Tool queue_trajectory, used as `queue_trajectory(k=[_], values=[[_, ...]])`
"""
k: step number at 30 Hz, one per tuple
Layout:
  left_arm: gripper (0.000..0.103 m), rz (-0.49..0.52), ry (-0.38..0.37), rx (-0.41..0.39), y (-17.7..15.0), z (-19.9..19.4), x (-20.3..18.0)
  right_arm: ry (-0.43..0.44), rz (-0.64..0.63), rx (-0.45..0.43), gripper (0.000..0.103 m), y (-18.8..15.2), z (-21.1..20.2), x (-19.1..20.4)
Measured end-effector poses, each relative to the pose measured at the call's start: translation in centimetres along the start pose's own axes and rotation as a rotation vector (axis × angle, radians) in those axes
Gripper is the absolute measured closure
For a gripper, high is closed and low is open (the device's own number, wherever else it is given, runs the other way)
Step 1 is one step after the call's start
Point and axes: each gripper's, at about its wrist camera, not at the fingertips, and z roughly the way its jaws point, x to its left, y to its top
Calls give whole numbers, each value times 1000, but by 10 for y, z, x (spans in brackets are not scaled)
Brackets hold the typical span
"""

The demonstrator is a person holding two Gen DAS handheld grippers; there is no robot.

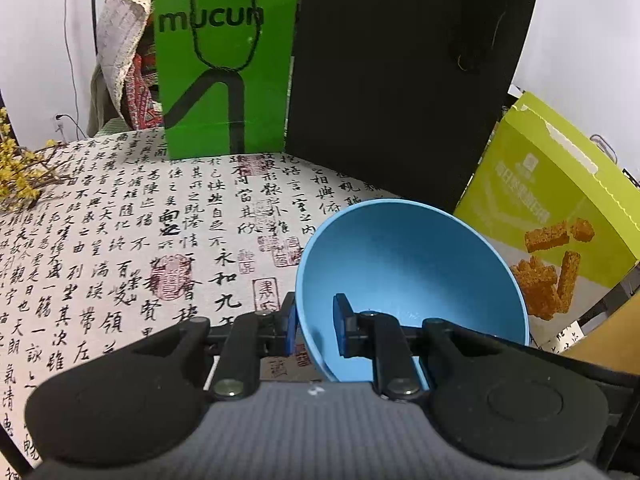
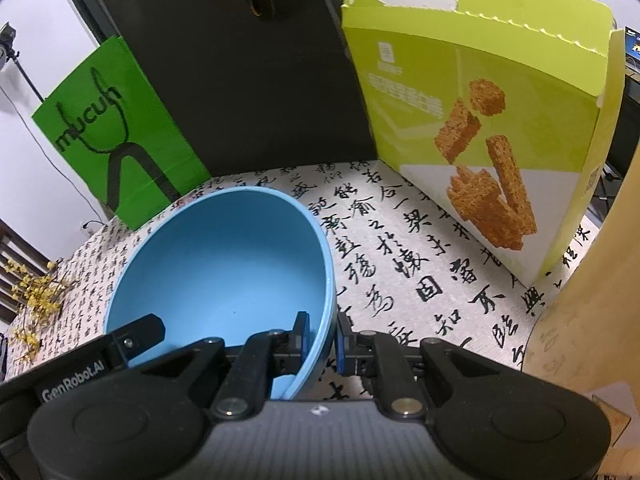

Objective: Organize plates and bowls
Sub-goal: 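Lift the gripped blue bowl off the cloth with both grippers, then carry the held blue bowl back across the table toward the stacked bowls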

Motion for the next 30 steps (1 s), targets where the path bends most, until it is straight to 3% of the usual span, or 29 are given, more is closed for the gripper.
queue_trajectory(k=[30], values=[[84,-74,78,-65,-14,-65,50,88,-99,1,91,-27,-32,56]])
